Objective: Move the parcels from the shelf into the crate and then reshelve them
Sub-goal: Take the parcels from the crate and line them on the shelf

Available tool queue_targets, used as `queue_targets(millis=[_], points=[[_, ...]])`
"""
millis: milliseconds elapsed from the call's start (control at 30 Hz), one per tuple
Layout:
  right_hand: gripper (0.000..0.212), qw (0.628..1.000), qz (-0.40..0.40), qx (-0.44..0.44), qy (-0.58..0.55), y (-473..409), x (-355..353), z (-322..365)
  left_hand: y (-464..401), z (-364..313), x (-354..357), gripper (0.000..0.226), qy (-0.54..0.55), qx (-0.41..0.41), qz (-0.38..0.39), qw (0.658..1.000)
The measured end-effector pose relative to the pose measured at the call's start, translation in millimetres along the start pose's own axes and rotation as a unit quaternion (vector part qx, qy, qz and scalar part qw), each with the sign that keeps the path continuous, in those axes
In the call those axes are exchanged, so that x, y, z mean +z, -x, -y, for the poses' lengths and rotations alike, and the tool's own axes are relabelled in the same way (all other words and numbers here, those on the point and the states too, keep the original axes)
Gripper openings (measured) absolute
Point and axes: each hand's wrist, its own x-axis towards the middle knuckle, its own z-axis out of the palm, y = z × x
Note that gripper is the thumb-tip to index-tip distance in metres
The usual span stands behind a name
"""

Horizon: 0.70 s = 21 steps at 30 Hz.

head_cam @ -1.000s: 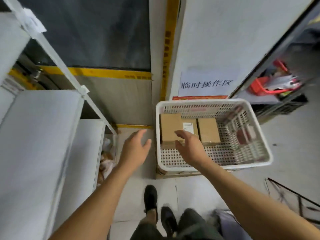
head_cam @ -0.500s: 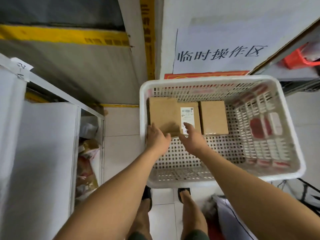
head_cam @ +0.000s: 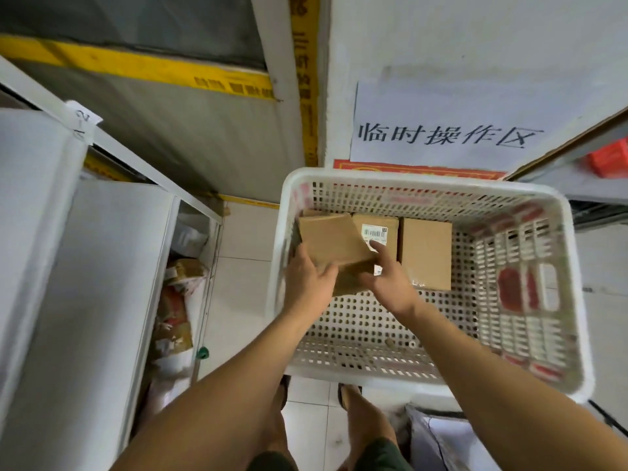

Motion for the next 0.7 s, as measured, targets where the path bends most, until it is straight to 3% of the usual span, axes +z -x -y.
queue_targets(millis=[133,233,400,500,567,700], points=[[0.089,0.995,0.026,-0.087,-0.045,61,-32,39,40,-34,-43,0.047,0.187,-0.007,-0.037,0.982],[0.091,0.976,0.056,-0.209,0.015,96,-46,64,65,-61,-84,0.029,0.256,0.002,-0.064,0.965],[0.095,0.889,0.032,-0.415,0.192,124,-58,134,106,-96,-157,0.032,0.267,0.0,-0.087,0.96],[0.079,0.841,0.013,-0.491,0.226,142,-56,180,140,-110,-195,0.031,0.375,-0.022,-0.097,0.922],[0.072,0.86,0.031,-0.476,0.183,159,-49,205,164,-114,-219,0.039,0.45,-0.007,-0.098,0.888],[0.074,0.885,0.054,-0.453,0.092,200,-13,245,220,-99,-265,0.047,0.441,0.108,-0.098,0.886]])
